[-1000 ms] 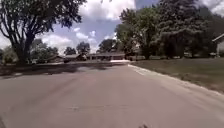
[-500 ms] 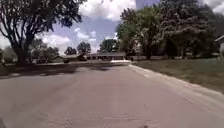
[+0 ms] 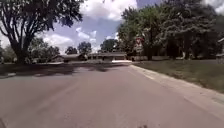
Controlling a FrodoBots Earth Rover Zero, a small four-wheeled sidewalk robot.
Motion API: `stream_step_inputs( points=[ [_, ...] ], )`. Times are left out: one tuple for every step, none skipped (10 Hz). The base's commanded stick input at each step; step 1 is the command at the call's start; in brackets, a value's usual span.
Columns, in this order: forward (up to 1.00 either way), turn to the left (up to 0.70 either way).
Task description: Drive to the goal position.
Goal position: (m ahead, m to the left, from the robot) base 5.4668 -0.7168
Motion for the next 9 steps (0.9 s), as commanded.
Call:
stream_step_inputs(
  points=[
    [0.7, 0.0],
    [0.7, 0.0],
    [0.7, 0.0],
    [0.7, 0.0],
    [0.7, 0.0],
    [0.7, 0.0],
    [0.7, 0.0],
    [0.7, 0.0],
    [0.7, 0.0]
  ],
)
